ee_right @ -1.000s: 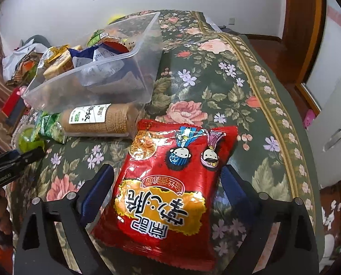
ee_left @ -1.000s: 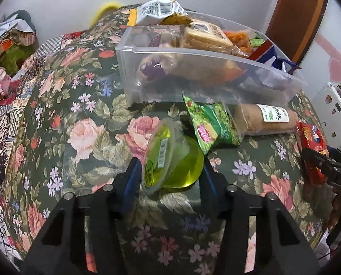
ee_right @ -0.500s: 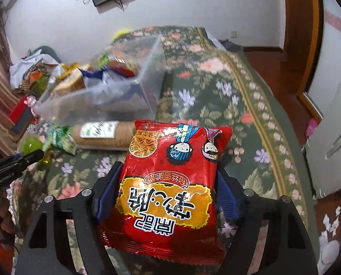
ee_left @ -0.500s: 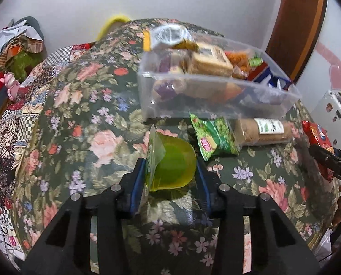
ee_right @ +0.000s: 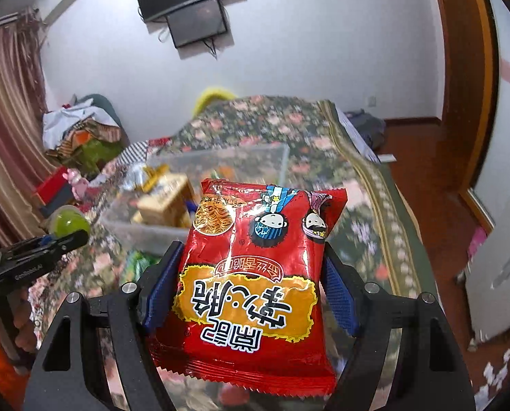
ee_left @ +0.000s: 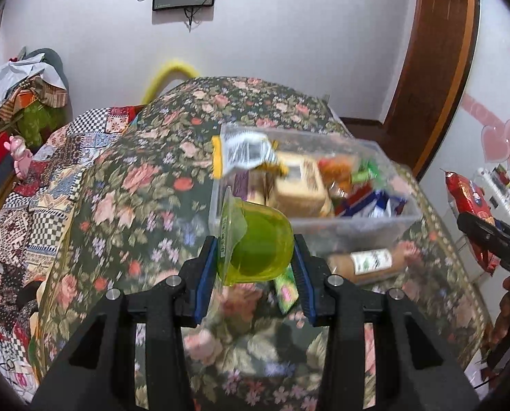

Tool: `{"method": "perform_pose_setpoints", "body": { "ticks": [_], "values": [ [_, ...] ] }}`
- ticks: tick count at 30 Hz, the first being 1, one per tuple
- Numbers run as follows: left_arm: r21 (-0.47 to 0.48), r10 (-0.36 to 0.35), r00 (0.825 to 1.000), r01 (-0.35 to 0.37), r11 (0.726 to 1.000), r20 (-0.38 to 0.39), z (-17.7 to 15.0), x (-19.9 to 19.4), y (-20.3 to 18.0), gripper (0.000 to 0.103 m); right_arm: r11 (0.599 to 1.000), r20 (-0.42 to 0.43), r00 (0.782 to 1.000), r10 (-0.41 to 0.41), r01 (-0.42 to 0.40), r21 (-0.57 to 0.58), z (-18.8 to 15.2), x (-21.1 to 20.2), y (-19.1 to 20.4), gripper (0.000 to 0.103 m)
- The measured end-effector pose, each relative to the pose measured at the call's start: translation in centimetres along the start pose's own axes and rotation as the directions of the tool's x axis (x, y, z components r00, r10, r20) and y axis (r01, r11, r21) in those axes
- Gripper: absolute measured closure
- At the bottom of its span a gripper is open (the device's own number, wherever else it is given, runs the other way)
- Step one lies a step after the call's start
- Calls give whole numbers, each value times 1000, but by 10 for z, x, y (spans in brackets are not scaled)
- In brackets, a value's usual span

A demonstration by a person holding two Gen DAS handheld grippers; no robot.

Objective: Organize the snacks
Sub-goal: 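Grasp the red snack bag with the right tool while the left grasps the green jelly cup, then lower the red bag with the right tool while the left lowers the jelly cup into the box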

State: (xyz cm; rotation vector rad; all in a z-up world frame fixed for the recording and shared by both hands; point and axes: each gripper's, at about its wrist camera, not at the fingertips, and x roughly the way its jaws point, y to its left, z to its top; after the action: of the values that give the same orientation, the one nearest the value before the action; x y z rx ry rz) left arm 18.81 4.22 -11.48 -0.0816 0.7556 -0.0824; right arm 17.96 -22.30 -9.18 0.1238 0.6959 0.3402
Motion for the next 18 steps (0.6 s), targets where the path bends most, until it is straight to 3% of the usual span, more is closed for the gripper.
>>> {"method": "perform_pose_setpoints", "body": {
  "ticks": [12, 18],
  "values": [
    [-6, -15, 1000, 15, 1000, 6, 37, 32, -3, 61, 999, 79, 996, 36, -33, -32, 47, 25, 13, 29],
    [6, -10, 1000, 10, 1000, -3, 46, 50, -7, 61, 998, 63, 997, 40, -36, -60, 59, 51, 16, 29]
  ]
}}
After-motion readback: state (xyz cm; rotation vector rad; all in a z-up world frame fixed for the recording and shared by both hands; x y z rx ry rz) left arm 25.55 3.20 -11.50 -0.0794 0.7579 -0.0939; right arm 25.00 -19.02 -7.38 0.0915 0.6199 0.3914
